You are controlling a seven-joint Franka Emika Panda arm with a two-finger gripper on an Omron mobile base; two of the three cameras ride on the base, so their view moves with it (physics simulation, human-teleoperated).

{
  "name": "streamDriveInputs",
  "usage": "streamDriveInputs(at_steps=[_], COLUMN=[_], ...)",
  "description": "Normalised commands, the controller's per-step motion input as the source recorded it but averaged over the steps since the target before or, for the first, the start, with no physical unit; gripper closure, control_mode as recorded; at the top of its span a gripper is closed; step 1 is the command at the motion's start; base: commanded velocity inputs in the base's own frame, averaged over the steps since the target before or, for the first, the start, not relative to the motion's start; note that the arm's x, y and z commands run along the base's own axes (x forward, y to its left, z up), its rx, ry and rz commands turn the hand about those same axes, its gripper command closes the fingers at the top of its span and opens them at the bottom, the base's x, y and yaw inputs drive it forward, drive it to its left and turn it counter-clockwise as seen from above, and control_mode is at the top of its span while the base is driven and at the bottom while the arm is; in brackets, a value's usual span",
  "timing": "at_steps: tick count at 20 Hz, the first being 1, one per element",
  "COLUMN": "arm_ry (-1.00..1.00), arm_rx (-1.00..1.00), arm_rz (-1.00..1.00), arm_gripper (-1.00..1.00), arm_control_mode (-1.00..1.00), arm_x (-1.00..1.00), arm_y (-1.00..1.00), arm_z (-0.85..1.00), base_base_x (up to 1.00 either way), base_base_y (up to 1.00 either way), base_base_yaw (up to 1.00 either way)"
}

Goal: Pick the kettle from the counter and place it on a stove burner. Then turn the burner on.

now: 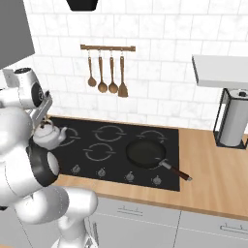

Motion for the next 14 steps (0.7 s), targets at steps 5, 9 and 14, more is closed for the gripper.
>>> streamDriveInputs(at_steps=[5, 9, 14], arm_ry=[0.1, 0.04, 0.0], arm_rx=[0.0, 0.0, 0.0], arm_rz=[-0.01, 0.0, 0.0], arm_gripper=[1.0, 1.0, 1.0], arm_control_mode=[-1.0, -1.0, -1.0], arm_x=[0.73, 0.54, 0.3], arm_y=[0.0, 0.0, 0.06], arm_z=[0.0, -0.05, -0.23], base_base_x=[0.0, 0.0, 0.0], base_base_y=[0.0, 0.0, 0.0], base_base_yaw=[0.0, 0.0, 0.0])
